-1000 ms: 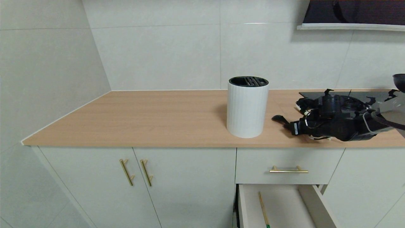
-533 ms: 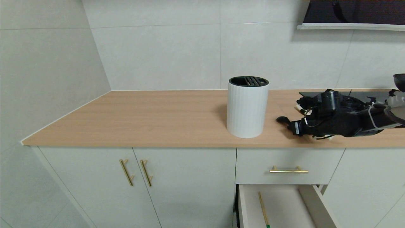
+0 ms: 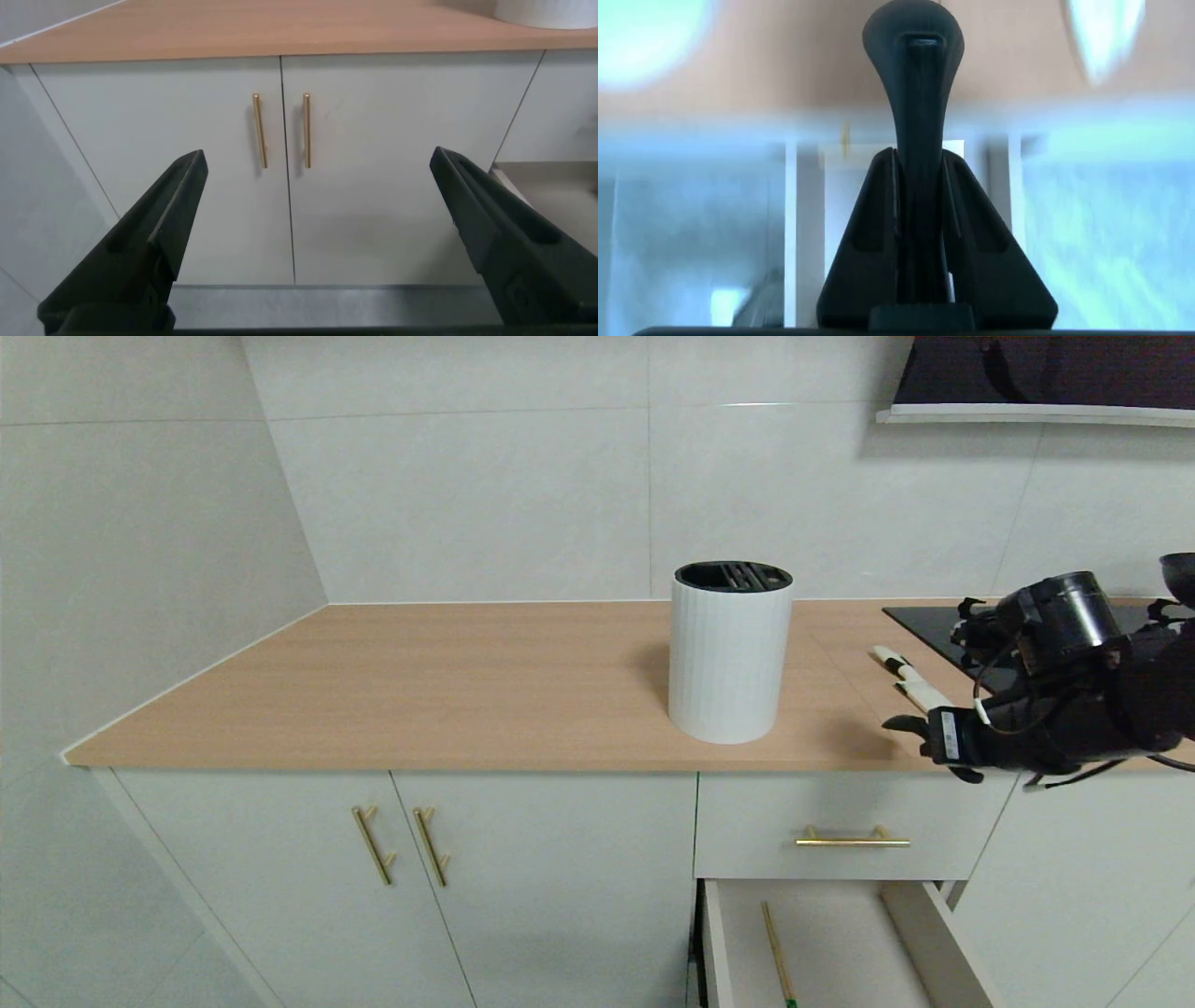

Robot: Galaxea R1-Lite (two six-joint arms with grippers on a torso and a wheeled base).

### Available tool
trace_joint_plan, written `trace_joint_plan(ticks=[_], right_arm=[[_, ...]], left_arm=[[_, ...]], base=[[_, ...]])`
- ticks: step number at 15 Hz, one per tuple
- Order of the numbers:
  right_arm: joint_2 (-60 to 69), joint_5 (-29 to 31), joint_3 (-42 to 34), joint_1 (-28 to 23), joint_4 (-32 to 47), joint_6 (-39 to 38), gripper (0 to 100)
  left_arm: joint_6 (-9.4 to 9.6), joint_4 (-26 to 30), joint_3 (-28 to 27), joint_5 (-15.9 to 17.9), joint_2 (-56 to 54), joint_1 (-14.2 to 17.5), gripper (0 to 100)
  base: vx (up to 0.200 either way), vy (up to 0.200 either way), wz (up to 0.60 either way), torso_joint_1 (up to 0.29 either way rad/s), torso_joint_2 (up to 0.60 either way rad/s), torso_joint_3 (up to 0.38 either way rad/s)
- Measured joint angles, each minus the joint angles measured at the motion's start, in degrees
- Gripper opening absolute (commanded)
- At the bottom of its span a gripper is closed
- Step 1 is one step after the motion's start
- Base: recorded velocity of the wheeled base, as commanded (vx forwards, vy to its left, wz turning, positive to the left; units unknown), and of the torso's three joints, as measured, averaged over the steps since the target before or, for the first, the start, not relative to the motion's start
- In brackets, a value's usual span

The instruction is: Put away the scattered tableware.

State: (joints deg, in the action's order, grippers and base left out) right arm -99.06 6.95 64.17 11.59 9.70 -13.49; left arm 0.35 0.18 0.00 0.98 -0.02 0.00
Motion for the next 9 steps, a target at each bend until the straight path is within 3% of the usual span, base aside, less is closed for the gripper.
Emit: trace_joint_plan(ticks=[4, 9], right_arm=[[6.69, 0.38, -11.58, 2.33, -1.99, -1.50, 0], [6.97, 0.27, -14.29, 2.73, -2.68, -1.45, 0]], left_arm=[[-0.02, 0.00, 0.00, 0.00, 0.00, 0.00, 100], [0.00, 0.00, 0.00, 0.00, 0.00, 0.00, 100]], base=[[0.000, 0.000, 0.00, 0.000, 0.00, 0.000], [0.000, 0.000, 0.00, 0.000, 0.00, 0.000]])
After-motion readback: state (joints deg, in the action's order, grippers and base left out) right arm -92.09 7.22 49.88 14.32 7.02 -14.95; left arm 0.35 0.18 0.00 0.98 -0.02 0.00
